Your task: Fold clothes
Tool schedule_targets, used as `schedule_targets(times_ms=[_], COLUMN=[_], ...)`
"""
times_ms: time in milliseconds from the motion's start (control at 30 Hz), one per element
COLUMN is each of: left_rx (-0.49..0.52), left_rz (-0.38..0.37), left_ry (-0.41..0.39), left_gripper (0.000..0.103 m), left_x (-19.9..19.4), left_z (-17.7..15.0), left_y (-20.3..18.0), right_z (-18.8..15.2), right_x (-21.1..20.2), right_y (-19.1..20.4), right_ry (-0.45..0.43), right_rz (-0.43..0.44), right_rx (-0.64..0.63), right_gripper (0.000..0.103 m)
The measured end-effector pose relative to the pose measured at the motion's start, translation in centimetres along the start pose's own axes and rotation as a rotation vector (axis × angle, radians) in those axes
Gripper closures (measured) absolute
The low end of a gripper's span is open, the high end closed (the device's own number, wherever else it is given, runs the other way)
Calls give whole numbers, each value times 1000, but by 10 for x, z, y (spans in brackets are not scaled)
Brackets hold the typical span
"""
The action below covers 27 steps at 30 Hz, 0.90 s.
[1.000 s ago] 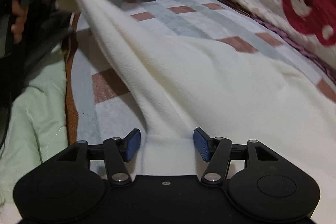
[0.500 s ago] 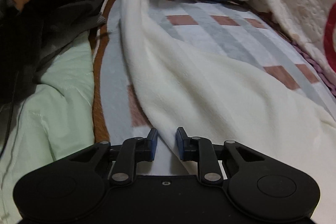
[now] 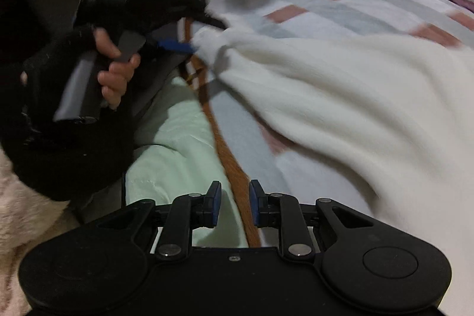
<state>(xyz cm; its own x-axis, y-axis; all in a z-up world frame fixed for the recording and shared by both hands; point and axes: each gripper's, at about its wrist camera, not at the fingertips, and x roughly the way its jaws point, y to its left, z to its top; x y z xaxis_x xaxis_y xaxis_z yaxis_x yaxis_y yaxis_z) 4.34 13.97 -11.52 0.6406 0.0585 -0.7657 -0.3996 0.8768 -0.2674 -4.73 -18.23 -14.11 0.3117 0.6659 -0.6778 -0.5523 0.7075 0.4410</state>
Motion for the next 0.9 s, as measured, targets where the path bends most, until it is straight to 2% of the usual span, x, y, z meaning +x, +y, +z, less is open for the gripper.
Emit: schedule_targets(times_ms=[67,167,233,300,333,400,500,533,633,667,700,733,767,833,900], left_rx=[12,112,211,314,337,366,432,439,387,387,398,410,418,433,380], left_rz=[42,96,123,140,146,159,231,246,244,218,186,153,139,125,47], left_ry=[0,-23,-102,-184,-188,-175,-61,-43,-24,-30,-39,-48,-65,-104,-227], left_gripper=[32,32,32,30,23,19,19,15,11,13,37,83,91,94,94], left_x=[10,18,10,2,6,17,50,56,62,60,58,55,50,38,5], left_z=[1,7,8,9,10,15,18,17,17,16,15,14,13,12,21], left_y=[-5,-21,-35,-48,-51,-55,-61,-60,-52,-51,-50,-49,-51,-55,-55], right_z=[-10,-20,-30,-40,-46,-57,-74,-79,-96,-100,-103,-107,-110,-115,-118], right_x=[-26,-63,-86,-109,-116,-128,-145,-151,-169,-172,-174,-176,-178,-180,-180], right_y=[-14,-32,-45,-58,-64,-74,-89,-94,-109,-113,-115,-117,-119,-122,-123], right_ry=[-46,-73,-90,-105,-108,-109,-111,-112,-114,-113,-117,-121,-126,-140,-156], right_rz=[-49,-176,-268,-361,-390,-438,-511,-535,-607,-622,-632,-642,-651,-660,-657], right_rx=[60,77,90,104,113,133,162,172,201,212,220,226,233,243,243], right_gripper=[72,71,64,62,62,62,62,62,61,60,60,59,58,57,56])
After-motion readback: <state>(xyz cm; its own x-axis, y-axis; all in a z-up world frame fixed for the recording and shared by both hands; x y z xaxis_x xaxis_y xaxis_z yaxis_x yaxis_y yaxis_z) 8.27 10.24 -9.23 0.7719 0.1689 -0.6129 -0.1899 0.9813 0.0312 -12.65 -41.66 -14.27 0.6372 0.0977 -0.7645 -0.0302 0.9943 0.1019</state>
